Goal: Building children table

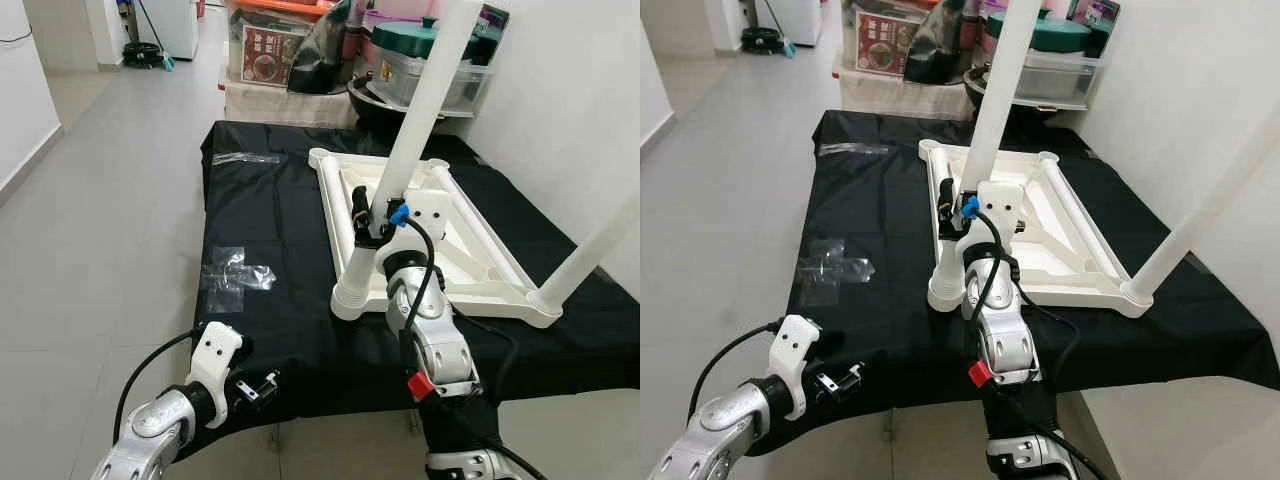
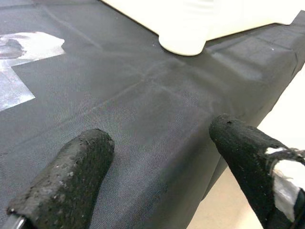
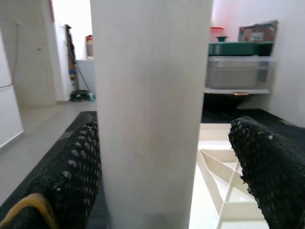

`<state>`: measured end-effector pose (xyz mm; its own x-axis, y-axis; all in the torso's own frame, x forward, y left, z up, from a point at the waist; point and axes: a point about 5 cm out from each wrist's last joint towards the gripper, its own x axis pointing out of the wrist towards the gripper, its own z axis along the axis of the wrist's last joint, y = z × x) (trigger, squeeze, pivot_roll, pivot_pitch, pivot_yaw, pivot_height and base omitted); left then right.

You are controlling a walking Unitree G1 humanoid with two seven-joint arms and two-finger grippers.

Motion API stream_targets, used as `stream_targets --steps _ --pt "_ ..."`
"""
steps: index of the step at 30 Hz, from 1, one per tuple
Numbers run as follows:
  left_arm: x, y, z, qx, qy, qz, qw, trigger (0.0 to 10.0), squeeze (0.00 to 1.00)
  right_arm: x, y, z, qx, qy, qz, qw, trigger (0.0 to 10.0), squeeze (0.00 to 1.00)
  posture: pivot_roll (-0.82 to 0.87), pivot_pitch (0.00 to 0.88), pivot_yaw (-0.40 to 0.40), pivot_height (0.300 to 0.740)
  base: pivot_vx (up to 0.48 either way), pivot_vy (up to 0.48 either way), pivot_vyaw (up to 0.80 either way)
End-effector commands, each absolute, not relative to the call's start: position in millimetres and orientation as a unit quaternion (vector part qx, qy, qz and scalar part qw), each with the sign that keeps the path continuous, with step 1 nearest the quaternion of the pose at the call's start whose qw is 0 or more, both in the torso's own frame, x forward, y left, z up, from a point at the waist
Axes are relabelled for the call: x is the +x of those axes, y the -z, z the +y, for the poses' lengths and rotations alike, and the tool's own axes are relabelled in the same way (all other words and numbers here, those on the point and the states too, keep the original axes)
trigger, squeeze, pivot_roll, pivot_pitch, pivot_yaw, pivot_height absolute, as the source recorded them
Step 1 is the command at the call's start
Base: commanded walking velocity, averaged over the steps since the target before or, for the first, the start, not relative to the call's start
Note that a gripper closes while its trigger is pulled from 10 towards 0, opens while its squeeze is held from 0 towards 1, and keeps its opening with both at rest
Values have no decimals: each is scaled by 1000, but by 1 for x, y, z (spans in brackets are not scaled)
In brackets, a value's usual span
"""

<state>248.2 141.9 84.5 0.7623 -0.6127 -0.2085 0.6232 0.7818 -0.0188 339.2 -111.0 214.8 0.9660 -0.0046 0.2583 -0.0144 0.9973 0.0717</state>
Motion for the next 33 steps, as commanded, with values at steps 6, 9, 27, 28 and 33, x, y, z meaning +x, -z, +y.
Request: stream_targets --steps 6,9,27,28,33 --pt "247 -82 141 30 339 107 934 10000 0 340 -229 -116 35 -29 -156 987 10000 1000 30 0 -126 740 0 0 0" --pt "247 -82 141 29 339 108 934 10000 0 340 -232 -117 33 -41 -160 986 10000 1000 30 0 -126 740 0 0 0" --pt "246 -81 141 28 342 110 933 10000 0 346 -239 -119 3 -117 -151 982 10000 0 26 0 -122 740 0 0 0" --pt "246 -81 141 28 343 110 933 10000 0 348 -240 -121 -5 -122 -149 981 10000 0 25 0 -122 740 0 0 0" --pt "245 -81 140 26 343 112 932 10000 0 353 -241 -124 -27 -144 -139 979 10000 0 26 0 -122 740 0 0 0"
